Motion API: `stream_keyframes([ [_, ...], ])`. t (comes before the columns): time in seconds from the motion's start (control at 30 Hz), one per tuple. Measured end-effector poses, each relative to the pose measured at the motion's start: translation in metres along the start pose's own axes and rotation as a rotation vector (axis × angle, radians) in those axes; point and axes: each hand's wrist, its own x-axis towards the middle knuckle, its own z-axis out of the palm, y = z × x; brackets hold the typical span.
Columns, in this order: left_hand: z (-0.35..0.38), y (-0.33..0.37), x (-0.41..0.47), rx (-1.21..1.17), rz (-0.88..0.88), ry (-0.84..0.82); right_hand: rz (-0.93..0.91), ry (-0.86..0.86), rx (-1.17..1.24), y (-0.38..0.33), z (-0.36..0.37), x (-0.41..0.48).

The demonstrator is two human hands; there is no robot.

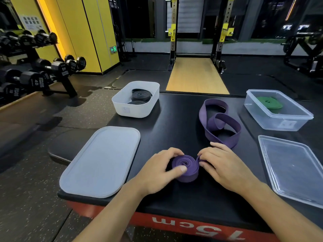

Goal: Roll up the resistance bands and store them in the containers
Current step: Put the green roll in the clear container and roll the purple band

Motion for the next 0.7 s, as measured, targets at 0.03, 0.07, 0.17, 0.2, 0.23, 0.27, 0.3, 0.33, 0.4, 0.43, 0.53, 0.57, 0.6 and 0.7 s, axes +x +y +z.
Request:
stream_keyframes([
  [0.03, 0.002, 0.002, 0.0, 0.059, 0.011, -0.001, 0.01, -0.007, 0.016, 0.0, -0.001, -0.001],
  [0.07, 0.003, 0.004, -0.001, 0.112, 0.013, 0.003, 0.042, -0.012, 0.048, -0.001, -0.002, -0.002],
  [0.17, 0.006, 0.005, -0.001, 0.157, 0.046, 0.057, 0.139, -0.026, 0.183, -0.006, -0.006, -0.002],
  [0.2, 0.007, 0.005, -0.002, 0.133, 0.055, 0.069, 0.12, -0.032, 0.181, -0.007, -0.007, -0.003],
  [0.23, 0.006, 0.005, -0.004, 0.105, 0.057, 0.072, 0.08, -0.041, 0.154, -0.009, -0.007, -0.003],
  [0.27, 0.006, 0.005, -0.005, 0.083, 0.061, 0.073, 0.037, -0.054, 0.124, -0.011, -0.007, -0.004],
  [0.3, 0.005, 0.004, -0.006, 0.071, 0.069, 0.074, 0.01, -0.064, 0.1, -0.013, -0.007, -0.005],
  [0.33, 0.005, 0.004, -0.007, 0.068, 0.086, 0.073, -0.005, -0.071, 0.09, -0.016, -0.007, -0.006],
  [0.4, 0.003, 0.002, -0.007, 0.047, 0.105, 0.051, -0.004, -0.069, 0.098, -0.025, -0.007, -0.006],
  [0.43, 0.002, 0.002, -0.007, 0.024, 0.102, 0.032, -0.007, -0.061, 0.1, -0.031, -0.007, -0.005],
  [0.53, -0.001, 0.002, -0.007, -0.041, 0.105, 0.003, -0.04, -0.053, 0.105, -0.044, -0.006, -0.001],
  [0.57, -0.001, 0.002, -0.008, -0.064, 0.097, 0.0, -0.043, -0.052, 0.113, -0.047, -0.005, 0.001],
  [0.6, -0.002, 0.002, -0.008, -0.086, 0.087, -0.001, -0.034, -0.044, 0.126, -0.049, -0.003, 0.001],
  [0.7, -0.003, 0.001, -0.007, -0.114, 0.069, -0.014, 0.213, -0.02, 0.276, -0.053, -0.005, 0.004],
])
